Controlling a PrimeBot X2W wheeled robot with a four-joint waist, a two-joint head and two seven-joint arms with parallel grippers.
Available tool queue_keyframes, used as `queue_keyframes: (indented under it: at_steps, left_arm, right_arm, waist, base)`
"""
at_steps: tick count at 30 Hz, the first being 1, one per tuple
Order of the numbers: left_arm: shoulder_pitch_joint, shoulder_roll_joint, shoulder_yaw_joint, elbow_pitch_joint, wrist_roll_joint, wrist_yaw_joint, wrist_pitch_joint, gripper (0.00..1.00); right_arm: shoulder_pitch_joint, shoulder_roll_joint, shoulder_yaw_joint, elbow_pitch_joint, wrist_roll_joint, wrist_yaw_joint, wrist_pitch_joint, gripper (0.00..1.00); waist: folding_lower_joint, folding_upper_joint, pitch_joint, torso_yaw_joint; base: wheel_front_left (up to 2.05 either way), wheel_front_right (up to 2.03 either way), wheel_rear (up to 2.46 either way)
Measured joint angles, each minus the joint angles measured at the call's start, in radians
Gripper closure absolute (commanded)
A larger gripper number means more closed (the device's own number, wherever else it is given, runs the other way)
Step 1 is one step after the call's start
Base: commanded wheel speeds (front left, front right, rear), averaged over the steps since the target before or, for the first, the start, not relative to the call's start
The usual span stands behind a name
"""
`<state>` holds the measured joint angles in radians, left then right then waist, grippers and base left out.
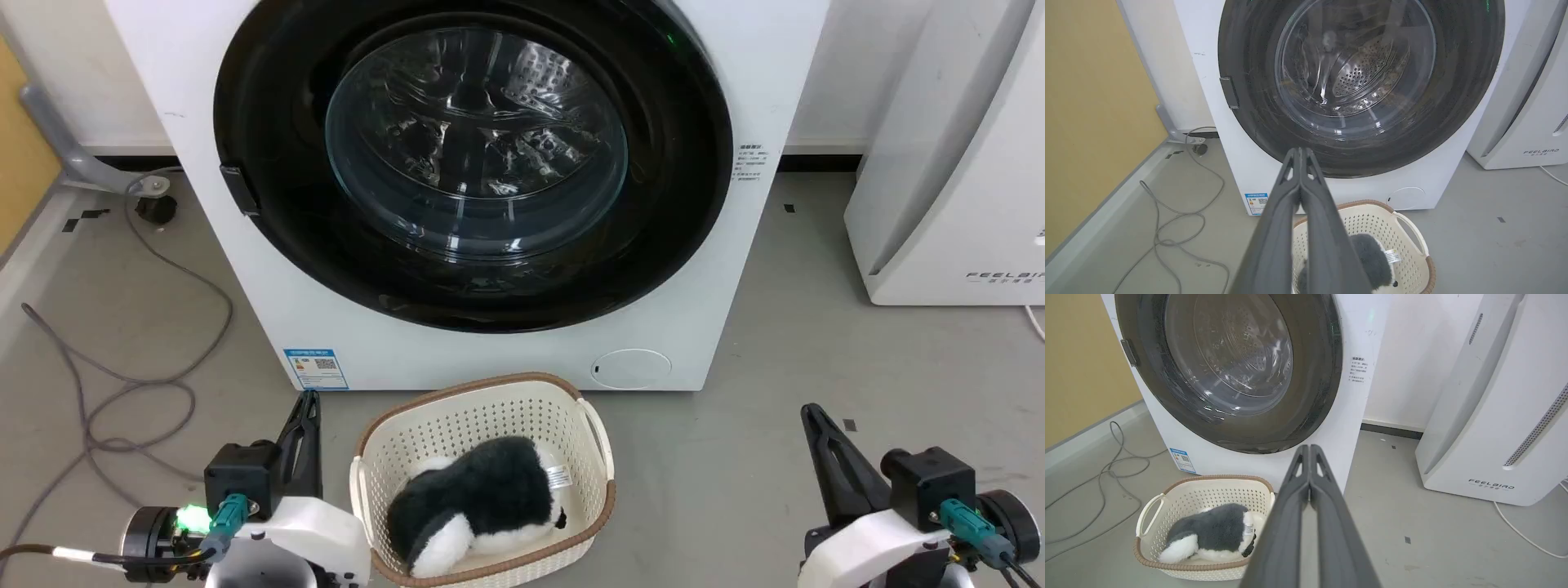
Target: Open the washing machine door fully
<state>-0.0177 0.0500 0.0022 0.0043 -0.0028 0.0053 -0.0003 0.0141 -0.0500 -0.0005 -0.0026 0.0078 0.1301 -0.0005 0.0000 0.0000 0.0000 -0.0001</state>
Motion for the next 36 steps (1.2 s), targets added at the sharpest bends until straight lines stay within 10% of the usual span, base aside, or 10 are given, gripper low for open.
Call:
queue_keyframes:
  at_steps: [29, 30, 36]
  left_arm:
    - [0.0, 0.0, 0.0, 0.0, 0.0, 0.001, 0.0, 1.0]
    - [0.0, 0.0, 0.001, 0.001, 0.0, 0.001, 0.0, 0.0]
    - [0.0, 0.0, -0.001, 0.001, 0.0, 0.006, -0.002, 0.0]
  right_arm:
    - [0.0, 0.0, 0.0, 0.0, 0.001, 0.0, 0.0, 1.0]
    - [0.001, 0.0, 0.0, 0.0, 0.001, 0.0, 0.0, 0.0]
    - [0.001, 0.0, -0.007, -0.001, 0.009, 0.0, -0.003, 0.0]
  waist:
    - [0.0, 0.0, 0.0, 0.0]
    - [0.0, 0.0, 0.0, 0.0]
    - [0.0, 0.0, 0.001, 0.0]
  base:
    - [0.0, 0.0, 0.0]
    - [0.0, 0.0, 0.0]
    - [0.0, 0.0, 0.0]
